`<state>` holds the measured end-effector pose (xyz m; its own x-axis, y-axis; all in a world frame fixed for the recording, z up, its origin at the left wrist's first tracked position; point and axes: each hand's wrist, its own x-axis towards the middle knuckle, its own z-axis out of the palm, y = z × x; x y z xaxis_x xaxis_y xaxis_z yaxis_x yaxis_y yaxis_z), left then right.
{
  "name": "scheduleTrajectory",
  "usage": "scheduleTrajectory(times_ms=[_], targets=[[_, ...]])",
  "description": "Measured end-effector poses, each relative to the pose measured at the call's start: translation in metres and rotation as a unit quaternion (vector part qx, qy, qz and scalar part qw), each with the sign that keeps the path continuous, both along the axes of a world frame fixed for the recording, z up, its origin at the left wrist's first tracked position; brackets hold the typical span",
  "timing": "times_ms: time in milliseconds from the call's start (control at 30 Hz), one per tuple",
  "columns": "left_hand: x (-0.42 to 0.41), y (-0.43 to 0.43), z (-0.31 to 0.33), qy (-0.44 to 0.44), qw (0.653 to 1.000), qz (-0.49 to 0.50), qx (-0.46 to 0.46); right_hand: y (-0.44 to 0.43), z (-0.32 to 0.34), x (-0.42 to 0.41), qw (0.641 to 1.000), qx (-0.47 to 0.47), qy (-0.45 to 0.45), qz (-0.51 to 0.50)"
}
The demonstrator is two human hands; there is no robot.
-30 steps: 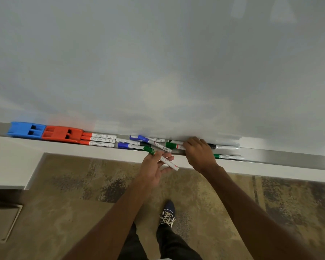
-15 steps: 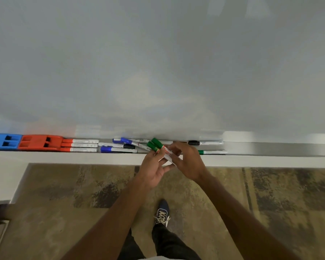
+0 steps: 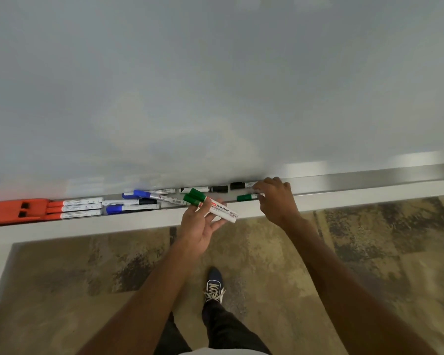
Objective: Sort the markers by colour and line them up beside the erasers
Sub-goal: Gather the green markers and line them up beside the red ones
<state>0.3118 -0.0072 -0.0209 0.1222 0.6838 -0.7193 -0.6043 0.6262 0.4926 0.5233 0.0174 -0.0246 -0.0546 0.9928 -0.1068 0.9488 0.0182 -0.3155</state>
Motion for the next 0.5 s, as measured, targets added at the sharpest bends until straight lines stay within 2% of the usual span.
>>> scheduleTrajectory(times_ms=[100,267,400,500], targets=[[0.002,-0.003,0.000,-0.001,1.000,-0.006,0.004,0.004,-0.003,0.014,0.999,-0.038,-0.016,-0.001],[-0.001,-0.008,0.003,-0.008,1.000,-0.024,0.008,0.009,-0.004,0.019,0.997,-0.048,-0.048,0.037],[-0.004,-0.010,0.007,-0.019,1.000,-0.020,0.001,0.007,-0.003,0.013,0.999,-0.022,-0.030,0.039],[-0.008,-0.012,0.006,-0.022,1.000,-0.015,0.002,0.002,0.002,-0.006,0.999,0.014,0.033,0.036]])
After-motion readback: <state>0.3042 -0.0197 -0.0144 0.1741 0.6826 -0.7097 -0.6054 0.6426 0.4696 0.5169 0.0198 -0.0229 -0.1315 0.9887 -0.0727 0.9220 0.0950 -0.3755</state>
